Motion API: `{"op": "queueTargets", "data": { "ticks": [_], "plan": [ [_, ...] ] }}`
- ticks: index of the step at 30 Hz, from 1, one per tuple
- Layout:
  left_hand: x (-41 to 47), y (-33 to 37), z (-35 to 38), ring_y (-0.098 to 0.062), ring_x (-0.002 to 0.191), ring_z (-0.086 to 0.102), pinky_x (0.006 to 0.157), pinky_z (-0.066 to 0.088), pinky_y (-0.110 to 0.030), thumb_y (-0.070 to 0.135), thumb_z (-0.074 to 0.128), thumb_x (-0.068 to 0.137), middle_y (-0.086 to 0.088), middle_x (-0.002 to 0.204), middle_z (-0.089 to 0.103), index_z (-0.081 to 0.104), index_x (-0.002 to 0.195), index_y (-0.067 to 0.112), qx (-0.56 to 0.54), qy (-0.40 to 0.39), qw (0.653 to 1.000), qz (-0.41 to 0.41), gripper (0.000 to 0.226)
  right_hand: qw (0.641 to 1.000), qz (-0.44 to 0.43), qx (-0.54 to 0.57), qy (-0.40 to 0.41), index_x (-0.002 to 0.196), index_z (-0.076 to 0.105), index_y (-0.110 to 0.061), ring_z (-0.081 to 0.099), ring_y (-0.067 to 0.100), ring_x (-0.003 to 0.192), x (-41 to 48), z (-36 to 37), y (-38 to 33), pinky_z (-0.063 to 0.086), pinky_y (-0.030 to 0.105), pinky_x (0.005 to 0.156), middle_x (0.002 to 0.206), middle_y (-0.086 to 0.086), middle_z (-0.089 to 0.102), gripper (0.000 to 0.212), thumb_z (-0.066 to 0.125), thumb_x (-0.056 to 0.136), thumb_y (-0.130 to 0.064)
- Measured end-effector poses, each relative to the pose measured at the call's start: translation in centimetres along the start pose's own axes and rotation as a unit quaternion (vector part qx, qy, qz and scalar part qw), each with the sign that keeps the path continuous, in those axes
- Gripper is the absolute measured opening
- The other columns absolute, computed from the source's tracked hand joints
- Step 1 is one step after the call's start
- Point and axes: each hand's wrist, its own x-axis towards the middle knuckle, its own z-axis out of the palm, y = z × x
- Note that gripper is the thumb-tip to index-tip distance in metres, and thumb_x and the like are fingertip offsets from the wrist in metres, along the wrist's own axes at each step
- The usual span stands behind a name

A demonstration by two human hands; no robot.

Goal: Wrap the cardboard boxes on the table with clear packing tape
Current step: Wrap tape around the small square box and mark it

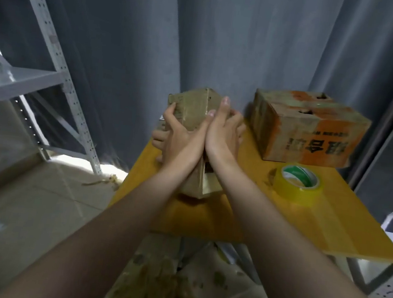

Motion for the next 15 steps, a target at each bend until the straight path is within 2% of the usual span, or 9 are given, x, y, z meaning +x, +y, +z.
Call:
{"op": "queueTargets", "data": {
  "ticks": [6,10,13,15],
  "plan": [
    [1.1,-0.7,0.9,-0.026,0.115,0.029,0.113,0.033,-0.053,0.086,0.055,0.075,-0.006,0.121,0.028,0.022,0.141,0.046,-0.054,0.02,0.998,-0.027,0.085,0.996,-0.075,-0.046,0.008,0.138,0.042,-0.018,0.049,0.029,0.128,1.8,1.0,1.0,0.042,0.046,0.102,0.143,0.01,0.047,0.062,0.023,0.104,-0.067],
    [1.8,-0.3,0.9,-0.031,0.122,0.034,0.111,0.034,-0.055,0.084,0.057,0.074,-0.008,0.124,0.031,0.026,0.134,0.047,-0.063,0.014,0.997,-0.039,0.077,0.988,-0.114,-0.097,0.024,0.134,0.038,-0.019,0.06,0.033,0.116,3.2,1.3,1.1,0.047,0.046,0.094,0.139,0.011,0.053,0.056,0.027,0.104,-0.064],
    [2.0,-0.5,0.6,-0.032,0.124,0.036,0.112,0.033,-0.056,0.083,0.058,0.074,-0.007,0.127,0.032,0.028,0.13,0.048,-0.068,0.003,0.997,-0.039,0.073,0.975,-0.159,-0.142,0.059,0.135,0.034,-0.018,0.064,0.035,0.111,3.9,1.2,1.5,0.047,0.043,0.082,0.138,0.011,0.059,0.052,0.028,0.106,-0.061],
    [2.0,-0.8,0.1,-0.033,0.126,0.039,0.112,0.034,-0.056,0.082,0.057,0.073,-0.007,0.128,0.034,0.028,0.13,0.048,-0.076,-0.008,0.996,-0.035,0.073,0.967,-0.194,-0.151,0.07,0.135,0.034,-0.017,0.067,0.035,0.101,4.0,0.8,1.7,0.041,0.038,0.071,0.127,0.012,0.066,0.048,0.031,0.108,-0.056]
  ]
}}
